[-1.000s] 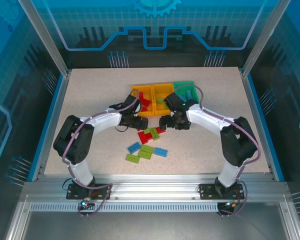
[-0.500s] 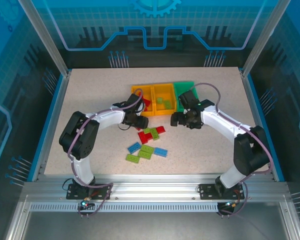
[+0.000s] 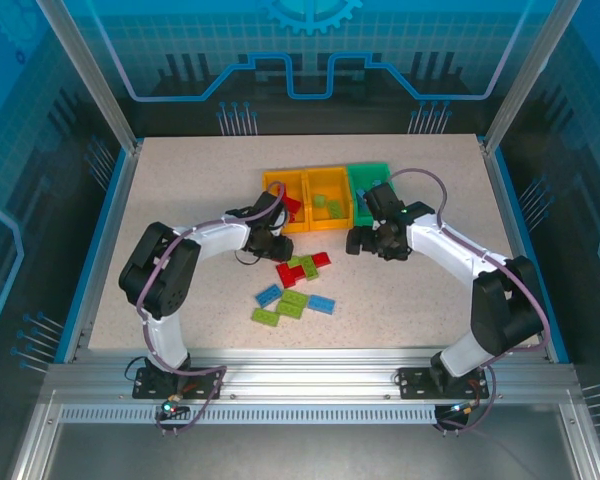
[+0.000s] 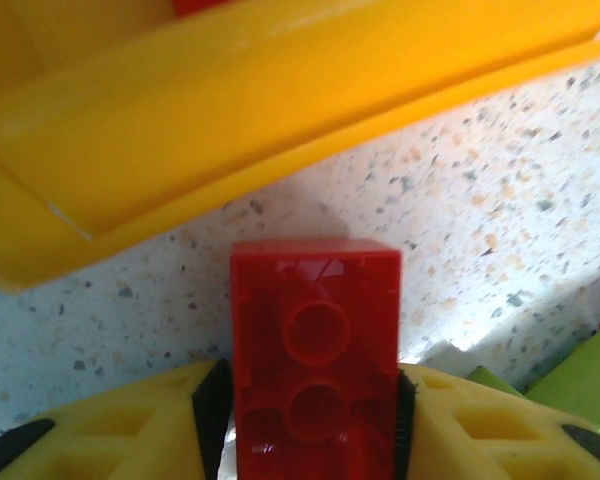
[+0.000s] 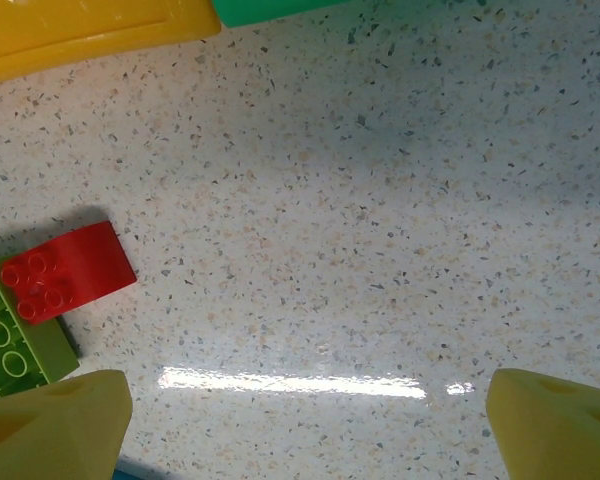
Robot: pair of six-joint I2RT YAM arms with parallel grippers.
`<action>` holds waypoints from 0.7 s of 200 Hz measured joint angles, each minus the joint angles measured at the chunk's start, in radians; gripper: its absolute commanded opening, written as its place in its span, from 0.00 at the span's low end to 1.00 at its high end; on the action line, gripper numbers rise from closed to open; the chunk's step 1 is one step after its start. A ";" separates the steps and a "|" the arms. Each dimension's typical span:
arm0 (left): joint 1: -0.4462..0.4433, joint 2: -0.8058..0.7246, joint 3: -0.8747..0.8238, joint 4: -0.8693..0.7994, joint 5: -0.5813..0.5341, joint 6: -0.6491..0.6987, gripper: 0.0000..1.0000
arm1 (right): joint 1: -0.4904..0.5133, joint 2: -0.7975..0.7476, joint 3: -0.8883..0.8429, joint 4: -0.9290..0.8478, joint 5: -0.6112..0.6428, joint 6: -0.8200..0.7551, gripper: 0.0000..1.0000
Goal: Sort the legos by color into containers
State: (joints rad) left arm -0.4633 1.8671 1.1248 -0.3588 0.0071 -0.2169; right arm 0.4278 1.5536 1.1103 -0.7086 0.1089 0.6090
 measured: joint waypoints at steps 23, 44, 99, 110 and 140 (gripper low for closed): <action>-0.003 -0.010 -0.008 0.006 0.005 -0.014 0.56 | -0.005 -0.003 -0.001 0.000 0.000 0.000 0.93; -0.003 -0.011 -0.010 0.005 -0.003 -0.025 0.42 | -0.007 -0.003 -0.005 0.002 -0.001 0.000 0.93; -0.003 -0.025 -0.010 -0.010 -0.006 -0.047 0.26 | -0.010 -0.011 -0.019 0.003 0.000 0.000 0.93; -0.003 -0.034 -0.010 -0.019 -0.006 -0.049 0.26 | -0.010 -0.023 -0.028 0.007 0.000 -0.002 0.93; -0.003 -0.101 0.005 -0.056 -0.008 -0.066 0.27 | 0.010 -0.052 -0.059 0.016 0.000 -0.003 0.92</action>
State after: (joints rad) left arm -0.4667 1.7657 1.1294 -0.4152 -0.0006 -0.2829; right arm 0.4381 1.5013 1.0515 -0.6926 0.1089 0.6060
